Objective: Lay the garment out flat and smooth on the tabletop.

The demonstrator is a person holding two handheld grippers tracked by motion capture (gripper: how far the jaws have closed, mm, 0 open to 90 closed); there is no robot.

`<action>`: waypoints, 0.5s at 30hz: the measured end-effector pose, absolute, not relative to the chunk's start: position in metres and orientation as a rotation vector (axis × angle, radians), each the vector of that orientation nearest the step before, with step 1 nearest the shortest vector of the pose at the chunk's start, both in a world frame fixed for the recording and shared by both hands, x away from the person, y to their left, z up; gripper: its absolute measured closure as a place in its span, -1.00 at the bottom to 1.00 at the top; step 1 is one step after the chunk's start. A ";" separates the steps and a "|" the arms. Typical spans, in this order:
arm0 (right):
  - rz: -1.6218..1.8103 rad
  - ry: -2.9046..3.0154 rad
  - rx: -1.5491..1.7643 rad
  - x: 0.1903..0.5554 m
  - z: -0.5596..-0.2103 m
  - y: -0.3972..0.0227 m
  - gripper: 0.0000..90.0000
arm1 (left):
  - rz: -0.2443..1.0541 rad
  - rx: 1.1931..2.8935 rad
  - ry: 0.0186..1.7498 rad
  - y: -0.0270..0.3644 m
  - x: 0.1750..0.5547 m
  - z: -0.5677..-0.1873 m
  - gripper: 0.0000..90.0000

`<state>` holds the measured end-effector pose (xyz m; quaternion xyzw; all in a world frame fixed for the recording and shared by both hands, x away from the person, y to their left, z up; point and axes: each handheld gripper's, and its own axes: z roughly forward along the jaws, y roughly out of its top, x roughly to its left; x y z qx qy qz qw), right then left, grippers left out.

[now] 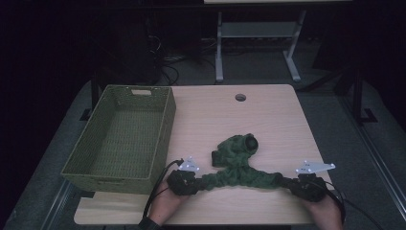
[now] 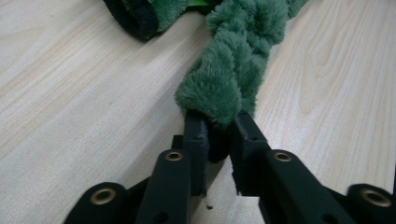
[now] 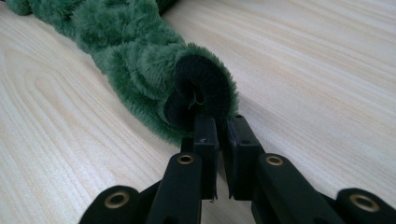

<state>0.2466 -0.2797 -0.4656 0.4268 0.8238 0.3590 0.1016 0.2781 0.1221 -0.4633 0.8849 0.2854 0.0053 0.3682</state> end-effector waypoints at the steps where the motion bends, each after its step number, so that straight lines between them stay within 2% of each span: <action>1: 1.060 2.432 1.254 0.247 -0.466 -0.280 0.82 | 0.019 2.282 0.730 0.123 0.279 -0.463 0.64; 6: 1.084 2.375 1.270 0.246 -0.460 -0.289 0.49 | 0.076 2.264 0.733 0.126 0.276 -0.452 0.33; 11: 1.140 2.316 1.286 0.246 -0.451 -0.300 0.42 | 0.098 2.219 0.731 0.130 0.275 -0.438 0.15; 15: 1.165 2.313 1.249 0.251 -0.446 -0.296 0.42 | 0.124 2.191 0.736 0.129 0.279 -0.427 0.14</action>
